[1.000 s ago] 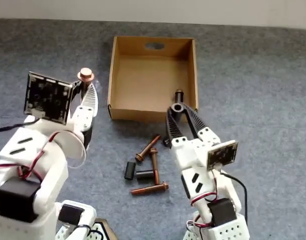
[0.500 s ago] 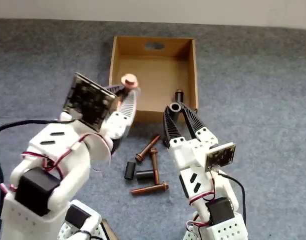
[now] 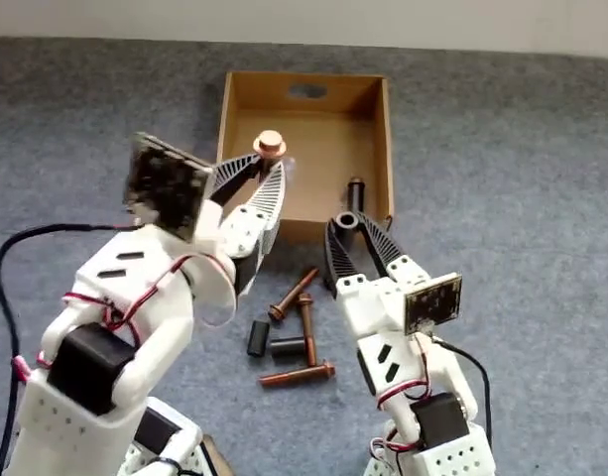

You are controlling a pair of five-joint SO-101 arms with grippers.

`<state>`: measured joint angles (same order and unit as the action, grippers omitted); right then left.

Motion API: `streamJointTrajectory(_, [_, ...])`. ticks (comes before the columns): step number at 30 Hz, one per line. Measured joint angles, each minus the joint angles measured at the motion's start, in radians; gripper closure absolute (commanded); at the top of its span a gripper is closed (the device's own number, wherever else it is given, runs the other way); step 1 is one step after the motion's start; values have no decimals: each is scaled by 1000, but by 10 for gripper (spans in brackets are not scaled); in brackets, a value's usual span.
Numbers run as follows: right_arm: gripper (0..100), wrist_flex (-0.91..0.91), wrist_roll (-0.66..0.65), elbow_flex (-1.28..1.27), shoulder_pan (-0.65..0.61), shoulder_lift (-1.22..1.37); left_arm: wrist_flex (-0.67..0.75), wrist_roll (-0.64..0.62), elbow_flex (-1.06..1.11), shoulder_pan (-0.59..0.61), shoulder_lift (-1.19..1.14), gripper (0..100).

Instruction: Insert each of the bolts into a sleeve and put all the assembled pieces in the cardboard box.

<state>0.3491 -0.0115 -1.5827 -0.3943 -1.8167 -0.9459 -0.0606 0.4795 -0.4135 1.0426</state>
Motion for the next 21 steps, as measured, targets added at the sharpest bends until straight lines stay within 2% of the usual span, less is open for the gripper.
streamJointTrajectory(4, [992,38,0,29,0,0,-5,-58,-5,-29,-2,992])
streamJointTrajectory(9, [992,44,0,37,0,-3,5,-74,-5,-129,-2,992])
streamJointTrajectory(13, [992,44,0,37,0,-3,74,-72,8,-184,-2,992])
streamJointTrajectory(21, [992,44,0,37,0,-3,209,-74,86,-187,-8,992])
